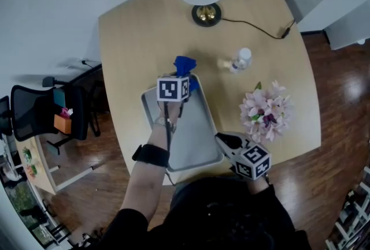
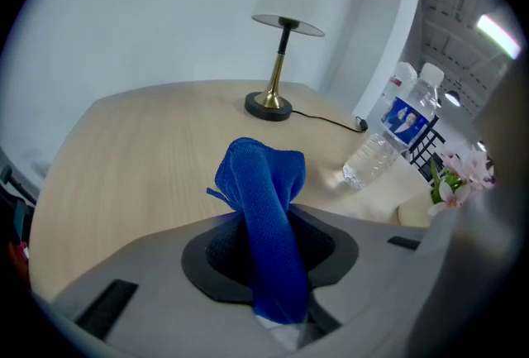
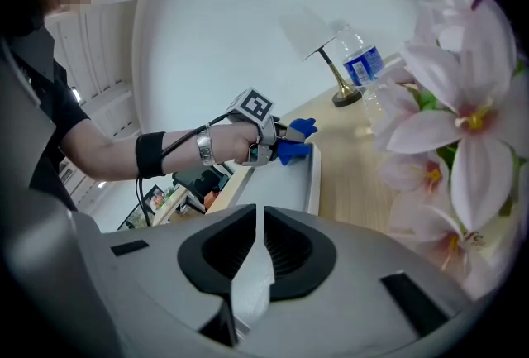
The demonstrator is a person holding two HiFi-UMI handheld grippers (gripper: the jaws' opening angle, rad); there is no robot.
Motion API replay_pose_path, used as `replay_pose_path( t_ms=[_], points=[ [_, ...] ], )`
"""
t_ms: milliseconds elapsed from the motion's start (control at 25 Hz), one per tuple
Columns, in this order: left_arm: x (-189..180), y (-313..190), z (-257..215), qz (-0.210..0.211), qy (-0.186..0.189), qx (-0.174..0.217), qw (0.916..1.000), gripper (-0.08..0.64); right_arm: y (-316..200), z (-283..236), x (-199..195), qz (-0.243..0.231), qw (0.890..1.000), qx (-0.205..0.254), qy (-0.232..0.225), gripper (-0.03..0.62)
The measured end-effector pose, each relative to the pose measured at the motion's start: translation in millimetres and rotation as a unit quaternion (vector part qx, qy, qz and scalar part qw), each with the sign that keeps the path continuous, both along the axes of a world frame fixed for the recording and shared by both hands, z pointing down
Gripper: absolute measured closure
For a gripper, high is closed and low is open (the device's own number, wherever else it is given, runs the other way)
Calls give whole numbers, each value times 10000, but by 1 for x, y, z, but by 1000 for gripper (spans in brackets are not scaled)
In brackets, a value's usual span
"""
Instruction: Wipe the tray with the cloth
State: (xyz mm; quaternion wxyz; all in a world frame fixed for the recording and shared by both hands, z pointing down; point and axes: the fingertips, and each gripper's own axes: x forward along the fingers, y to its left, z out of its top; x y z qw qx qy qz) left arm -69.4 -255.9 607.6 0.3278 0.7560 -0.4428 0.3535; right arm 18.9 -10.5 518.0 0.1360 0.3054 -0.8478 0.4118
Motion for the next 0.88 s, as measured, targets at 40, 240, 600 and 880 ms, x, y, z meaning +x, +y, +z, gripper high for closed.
replay_pose_path(
  t_ms=[40,240,600,880],
  points=[
    [6,-1,0,19,17,1,10000,445,1,0,1,7,10000,-8,-11,557],
    [38,-2,-3,93,198,-39,9998,446,5,2,6,68,9999,-46,-58,558],
    [56,23,0,-229,61,-151,9996,445,2,1,15,140,9998,3,-113,557],
    [63,47,0,-148,-47,-8,9999,445,8,-1,25,224,9996,79,-122,557]
  ],
)
